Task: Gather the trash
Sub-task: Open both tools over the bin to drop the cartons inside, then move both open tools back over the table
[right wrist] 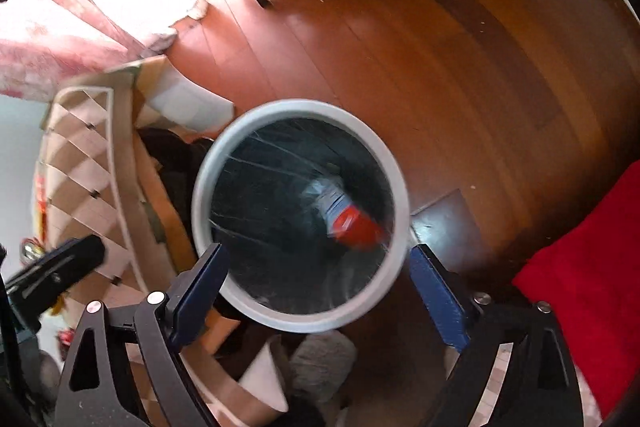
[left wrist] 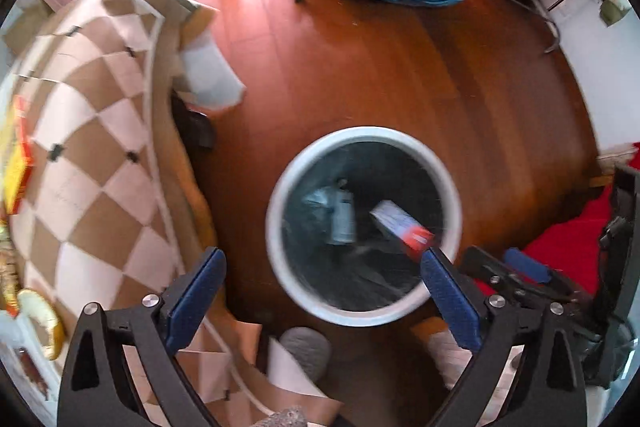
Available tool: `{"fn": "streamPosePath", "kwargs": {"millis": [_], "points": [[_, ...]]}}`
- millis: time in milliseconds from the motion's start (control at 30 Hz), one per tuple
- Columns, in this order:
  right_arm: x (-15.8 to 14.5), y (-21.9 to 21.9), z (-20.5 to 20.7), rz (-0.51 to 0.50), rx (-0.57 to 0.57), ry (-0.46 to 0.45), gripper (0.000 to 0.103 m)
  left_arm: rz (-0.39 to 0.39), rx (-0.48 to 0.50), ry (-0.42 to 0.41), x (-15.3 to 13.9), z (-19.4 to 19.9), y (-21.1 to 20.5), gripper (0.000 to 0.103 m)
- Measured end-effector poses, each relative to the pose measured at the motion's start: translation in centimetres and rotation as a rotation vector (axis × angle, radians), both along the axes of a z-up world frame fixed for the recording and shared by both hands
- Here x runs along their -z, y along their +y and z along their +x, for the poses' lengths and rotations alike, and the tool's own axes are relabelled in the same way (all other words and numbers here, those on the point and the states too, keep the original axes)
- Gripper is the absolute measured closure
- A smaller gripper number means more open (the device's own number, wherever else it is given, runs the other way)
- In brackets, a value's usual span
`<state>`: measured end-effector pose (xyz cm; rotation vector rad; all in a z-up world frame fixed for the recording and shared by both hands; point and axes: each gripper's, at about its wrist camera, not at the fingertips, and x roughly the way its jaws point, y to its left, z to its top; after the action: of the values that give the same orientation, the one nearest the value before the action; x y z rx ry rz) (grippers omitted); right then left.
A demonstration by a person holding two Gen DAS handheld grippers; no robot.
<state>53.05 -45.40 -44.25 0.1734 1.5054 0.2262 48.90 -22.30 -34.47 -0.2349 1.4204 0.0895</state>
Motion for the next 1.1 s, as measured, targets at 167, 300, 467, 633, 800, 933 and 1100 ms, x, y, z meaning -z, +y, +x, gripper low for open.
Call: {"fn": "streamPosePath", "kwargs": {"millis": [167, 300, 467, 633, 800, 933, 1100], "points": [[0.4, 0.5, -1.4, -0.161, -0.065, -0.021, 0.000, 0.124, -0.009, -0.019, 0.2, -2.6, -0.6, 0.003], [-0.4, 0.5, -3.4, -0.210, -0.085, -0.042, 0.000, 0.112, -0.017, -0.004, -0.1, -4.1, -0.9, 0.003], [-2.7, 0.8, -4.9, -0.226, -0.088, -0.074, 0.000, 0.120, -0.003, -0.020, -1.6, -5.2, -1.7, 0.003], [-6.3, 0.5, -6.0, -0.214, -0.066, -0.112, 0.000, 0.110, 0.003, -0.056, -3.7, -6.5, -2.1, 0.003], [-9.9, 0.1, -7.4, -0.199, -0.052, -0.158, 0.000, 0.117, 0.004, -0.100, -6.7, -8.1, -2.0, 0.003], [-13.2, -0.1, -8.8, -0.193, -0.048, -0.202, 0.000, 0.113, 0.003, -0.145, -9.5, -9.6, -1.9, 0.003], [-16.9, -0.3, -10.8, -0.177, -0.034, -0.252, 0.000, 0.113, 0.002, -0.204, -12.8, -11.7, -1.7, 0.003]]}}
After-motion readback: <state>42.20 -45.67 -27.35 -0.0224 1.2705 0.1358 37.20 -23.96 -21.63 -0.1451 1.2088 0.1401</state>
